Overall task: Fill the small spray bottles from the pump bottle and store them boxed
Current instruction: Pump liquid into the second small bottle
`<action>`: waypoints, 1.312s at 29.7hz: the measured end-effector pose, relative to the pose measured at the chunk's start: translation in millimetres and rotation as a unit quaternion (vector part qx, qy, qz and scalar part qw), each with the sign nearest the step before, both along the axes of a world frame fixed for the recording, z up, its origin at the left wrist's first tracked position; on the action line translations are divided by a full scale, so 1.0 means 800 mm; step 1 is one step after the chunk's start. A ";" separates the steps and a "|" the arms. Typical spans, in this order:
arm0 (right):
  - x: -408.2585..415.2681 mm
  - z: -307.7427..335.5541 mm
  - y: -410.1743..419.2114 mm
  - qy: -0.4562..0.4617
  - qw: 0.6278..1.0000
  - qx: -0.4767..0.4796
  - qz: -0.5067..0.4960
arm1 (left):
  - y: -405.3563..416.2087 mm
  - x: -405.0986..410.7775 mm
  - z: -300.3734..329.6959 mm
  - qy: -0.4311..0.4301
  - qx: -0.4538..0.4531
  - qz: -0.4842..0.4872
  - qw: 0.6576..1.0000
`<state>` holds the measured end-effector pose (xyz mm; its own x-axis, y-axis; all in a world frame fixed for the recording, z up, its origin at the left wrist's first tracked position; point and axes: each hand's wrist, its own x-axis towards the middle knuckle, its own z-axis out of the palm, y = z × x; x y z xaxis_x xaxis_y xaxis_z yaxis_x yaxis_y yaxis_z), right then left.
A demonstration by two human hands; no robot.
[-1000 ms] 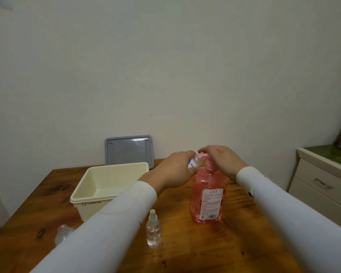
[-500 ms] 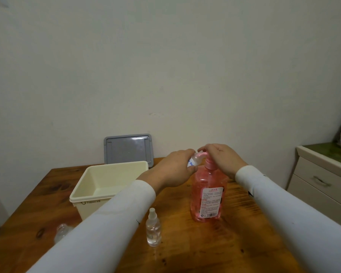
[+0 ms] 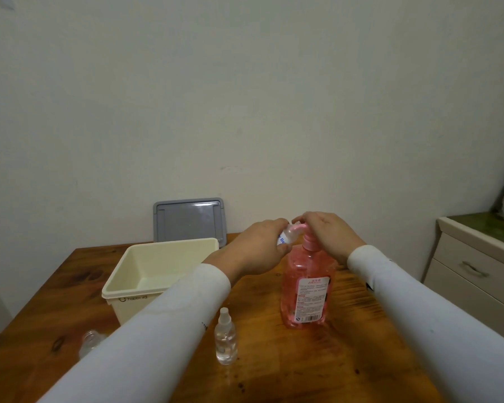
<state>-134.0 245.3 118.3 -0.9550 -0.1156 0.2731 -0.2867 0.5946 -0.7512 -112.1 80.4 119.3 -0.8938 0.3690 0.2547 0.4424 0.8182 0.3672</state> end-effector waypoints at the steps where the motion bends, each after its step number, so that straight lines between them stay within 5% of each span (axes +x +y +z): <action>1: 0.001 -0.001 0.001 -0.001 1.000 0.021 0.002 | 0.001 -0.001 -0.002 -0.004 -0.003 0.001 1.000; 24: 0.003 0.028 0.001 0.005 0.993 0.120 0.009 | -0.002 0.002 0.016 0.006 -0.005 -0.009 1.000; 39: 0.006 0.022 0.001 0.015 0.994 0.104 -0.008 | -0.002 0.002 0.017 0.010 0.000 -0.007 1.000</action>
